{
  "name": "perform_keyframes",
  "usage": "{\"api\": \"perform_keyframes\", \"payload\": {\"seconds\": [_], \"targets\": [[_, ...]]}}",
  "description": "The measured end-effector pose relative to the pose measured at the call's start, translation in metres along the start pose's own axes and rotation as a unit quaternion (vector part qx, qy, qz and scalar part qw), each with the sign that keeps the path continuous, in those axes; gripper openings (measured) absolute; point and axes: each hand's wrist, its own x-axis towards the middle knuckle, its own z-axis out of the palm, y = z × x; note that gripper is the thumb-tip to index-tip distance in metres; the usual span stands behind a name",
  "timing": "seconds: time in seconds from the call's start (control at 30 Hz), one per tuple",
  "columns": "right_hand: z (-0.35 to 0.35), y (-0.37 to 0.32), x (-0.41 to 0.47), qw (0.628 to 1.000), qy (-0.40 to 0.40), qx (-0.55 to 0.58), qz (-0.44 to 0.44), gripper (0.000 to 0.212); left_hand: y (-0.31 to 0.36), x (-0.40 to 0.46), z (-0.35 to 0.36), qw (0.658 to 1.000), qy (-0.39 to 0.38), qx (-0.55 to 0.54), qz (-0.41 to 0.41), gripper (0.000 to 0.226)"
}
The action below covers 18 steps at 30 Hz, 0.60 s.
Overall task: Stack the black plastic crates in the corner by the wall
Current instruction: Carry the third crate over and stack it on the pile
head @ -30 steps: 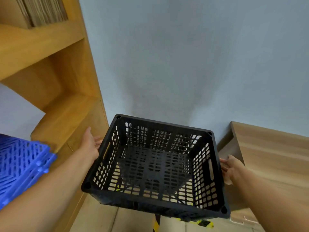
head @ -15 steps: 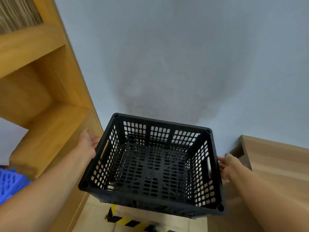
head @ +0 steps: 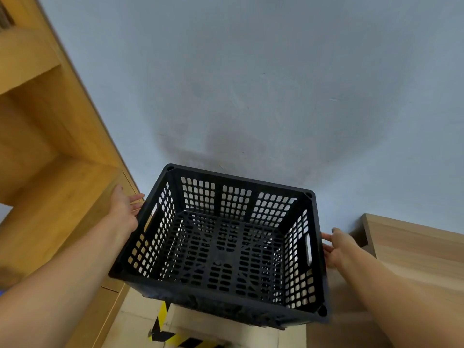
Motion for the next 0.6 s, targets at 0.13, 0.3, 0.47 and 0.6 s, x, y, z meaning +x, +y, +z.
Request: {"api": "perform_keyframes", "payload": {"seconds": [0.13, 0.3, 0.47, 0.6], "targets": [[0.004, -0.002, 0.0, 1.0, 0.004, -0.001, -0.012, 0.042, 0.006, 0.002, 0.004, 1.0, 0.0, -0.001, 0.004, 0.059], [0.003, 0.004, -0.008, 1.0, 0.014, 0.01, -0.023, 0.042, 0.007, 0.001, 0.005, 1.0, -0.006, 0.007, -0.001, 0.057], [-0.001, 0.013, -0.017, 0.999, 0.011, 0.025, -0.028, 0.045, 0.003, -0.005, 0.001, 1.0, -0.015, 0.01, -0.005, 0.054], [-0.003, 0.022, -0.02, 0.999, 0.015, 0.026, -0.038, 0.046, -0.001, -0.001, -0.009, 0.999, -0.033, 0.021, -0.001, 0.054]]}}
